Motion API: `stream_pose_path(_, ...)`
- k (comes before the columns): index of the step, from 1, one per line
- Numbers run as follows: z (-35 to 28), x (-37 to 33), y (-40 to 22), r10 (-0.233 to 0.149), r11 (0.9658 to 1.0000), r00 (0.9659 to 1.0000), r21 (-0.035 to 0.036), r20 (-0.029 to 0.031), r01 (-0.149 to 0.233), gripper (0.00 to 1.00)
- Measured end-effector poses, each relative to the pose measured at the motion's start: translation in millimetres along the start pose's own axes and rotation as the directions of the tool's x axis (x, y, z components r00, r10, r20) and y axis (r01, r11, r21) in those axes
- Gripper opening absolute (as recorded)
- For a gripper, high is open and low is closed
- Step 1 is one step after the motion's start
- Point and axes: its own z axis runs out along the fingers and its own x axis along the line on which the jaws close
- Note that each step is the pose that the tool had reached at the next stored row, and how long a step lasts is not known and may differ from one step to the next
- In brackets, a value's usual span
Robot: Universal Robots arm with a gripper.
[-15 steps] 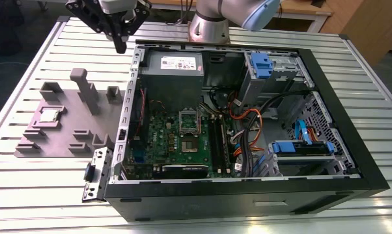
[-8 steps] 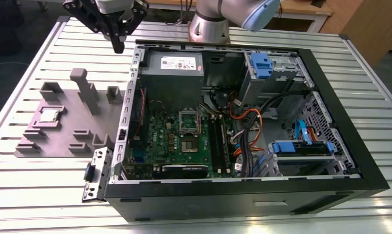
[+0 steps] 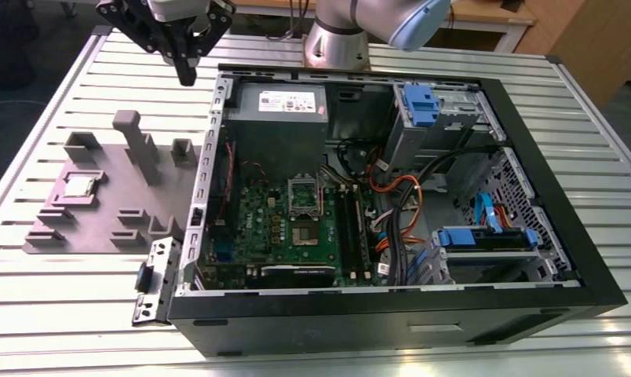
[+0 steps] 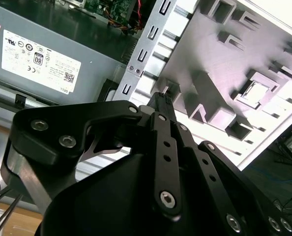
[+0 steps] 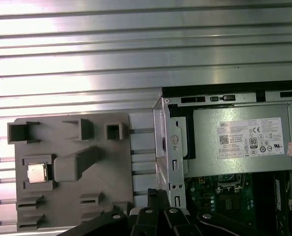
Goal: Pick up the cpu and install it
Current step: 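Reach for the cpu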
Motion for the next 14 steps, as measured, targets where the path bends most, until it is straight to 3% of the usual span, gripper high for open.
stream_pose_path(14, -0.1, 4.0, -0.3, 0.0, 1.0, 1.0, 0.0, 0.0, 0.0, 0.11)
